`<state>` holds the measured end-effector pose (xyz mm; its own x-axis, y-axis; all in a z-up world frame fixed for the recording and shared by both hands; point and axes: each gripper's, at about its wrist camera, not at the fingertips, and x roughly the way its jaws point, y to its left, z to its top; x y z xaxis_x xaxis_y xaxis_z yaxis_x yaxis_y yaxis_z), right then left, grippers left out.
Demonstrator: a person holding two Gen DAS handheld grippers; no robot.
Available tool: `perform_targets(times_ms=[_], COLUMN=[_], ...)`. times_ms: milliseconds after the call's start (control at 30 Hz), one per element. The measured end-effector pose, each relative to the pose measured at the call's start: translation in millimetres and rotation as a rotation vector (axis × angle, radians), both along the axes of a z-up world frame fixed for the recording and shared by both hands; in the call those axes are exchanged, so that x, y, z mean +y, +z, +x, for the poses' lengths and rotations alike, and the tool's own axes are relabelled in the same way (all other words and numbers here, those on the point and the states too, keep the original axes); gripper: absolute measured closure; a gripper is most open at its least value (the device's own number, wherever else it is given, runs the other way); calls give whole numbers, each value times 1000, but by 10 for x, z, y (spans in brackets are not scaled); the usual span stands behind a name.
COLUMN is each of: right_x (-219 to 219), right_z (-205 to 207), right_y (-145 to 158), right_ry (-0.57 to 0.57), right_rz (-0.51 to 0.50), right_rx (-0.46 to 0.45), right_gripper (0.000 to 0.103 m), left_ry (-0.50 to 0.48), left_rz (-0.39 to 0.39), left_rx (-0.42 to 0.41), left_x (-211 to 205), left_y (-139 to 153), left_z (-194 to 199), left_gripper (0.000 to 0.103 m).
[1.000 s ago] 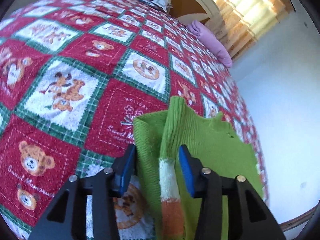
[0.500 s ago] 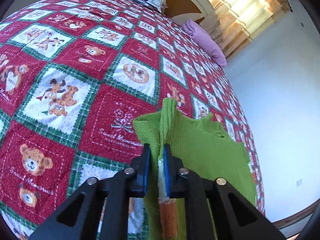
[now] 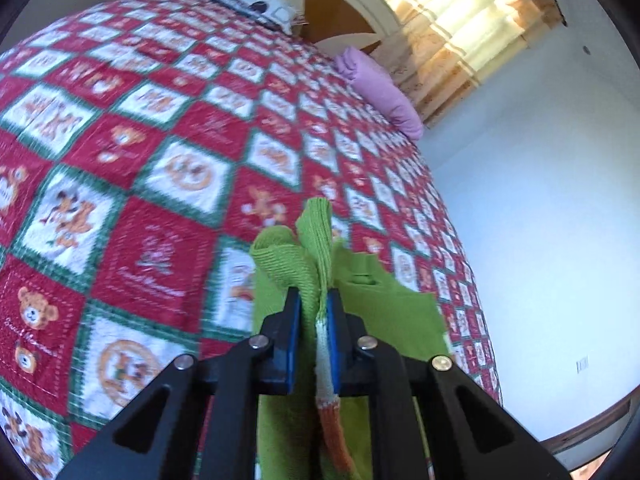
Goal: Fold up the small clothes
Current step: 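Grasp the striped sleeve side edge with the left tool while the right tool grasps beside it, then lift the sweater side with both tools and fold it over the body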
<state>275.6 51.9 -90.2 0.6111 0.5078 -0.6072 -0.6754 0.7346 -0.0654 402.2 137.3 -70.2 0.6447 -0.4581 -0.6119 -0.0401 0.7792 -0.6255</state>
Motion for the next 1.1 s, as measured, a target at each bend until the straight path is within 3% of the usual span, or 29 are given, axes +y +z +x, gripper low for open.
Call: perform_targets(times_ms=[300, 600, 1100], right_x=[-593, -1201, -2011], right_z=[46, 115, 224], right_y=[106, 160, 72], right_ry=[-63, -154, -259], right_rz=[128, 229, 300], right_rx=[54, 98, 181], right_gripper=[96, 96, 96], left_ry=[-74, -142, -257], left_rz=[41, 65, 70], left_rx=[-52, -78, -44], left_x=[-561, -1138, -2014], left_y=[344, 489, 340], left_z=[54, 173, 458], left_gripper=[91, 91, 91])
